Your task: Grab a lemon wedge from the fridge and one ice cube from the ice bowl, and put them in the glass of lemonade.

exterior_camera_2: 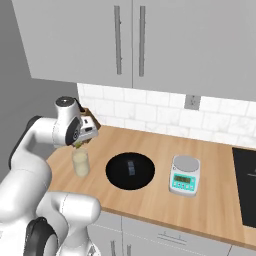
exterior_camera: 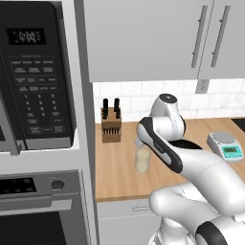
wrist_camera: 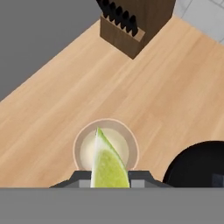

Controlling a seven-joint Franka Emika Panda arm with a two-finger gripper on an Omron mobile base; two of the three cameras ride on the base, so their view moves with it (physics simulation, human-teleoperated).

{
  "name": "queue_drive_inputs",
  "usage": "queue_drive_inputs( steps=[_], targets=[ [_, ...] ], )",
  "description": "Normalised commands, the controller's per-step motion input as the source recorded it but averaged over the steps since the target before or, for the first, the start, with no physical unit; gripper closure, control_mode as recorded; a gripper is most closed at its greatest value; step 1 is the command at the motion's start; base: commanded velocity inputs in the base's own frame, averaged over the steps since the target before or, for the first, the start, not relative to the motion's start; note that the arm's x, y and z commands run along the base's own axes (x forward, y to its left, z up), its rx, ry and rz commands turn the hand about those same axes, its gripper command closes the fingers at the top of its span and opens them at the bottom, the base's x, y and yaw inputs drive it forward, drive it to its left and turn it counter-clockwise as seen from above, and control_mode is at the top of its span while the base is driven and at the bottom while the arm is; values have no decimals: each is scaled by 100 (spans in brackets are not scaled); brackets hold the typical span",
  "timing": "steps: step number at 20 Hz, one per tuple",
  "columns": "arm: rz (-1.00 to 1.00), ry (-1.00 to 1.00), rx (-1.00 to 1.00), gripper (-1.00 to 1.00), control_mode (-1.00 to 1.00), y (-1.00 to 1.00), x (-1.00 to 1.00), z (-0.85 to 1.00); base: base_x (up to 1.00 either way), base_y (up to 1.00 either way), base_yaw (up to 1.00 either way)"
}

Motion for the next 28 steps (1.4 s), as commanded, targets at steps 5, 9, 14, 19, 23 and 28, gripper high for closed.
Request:
queue_drive_inputs(
  steps=[5,9,14,19,23,28],
  targets=[
    [0,0,0,100,-100,5,0,0,0,0,0],
    [0,0,0,100,-100,0,3,-2,0,0,0],
    [0,0,0,100,-100,0,9,-7,0,0,0],
    [0,0,0,100,-100,0,0,-4,0,0,0],
    [0,0,0,100,-100,0,0,-1,0,0,0],
    [0,1,0,100,-100,0,3,0,0,0,0]
  ],
)
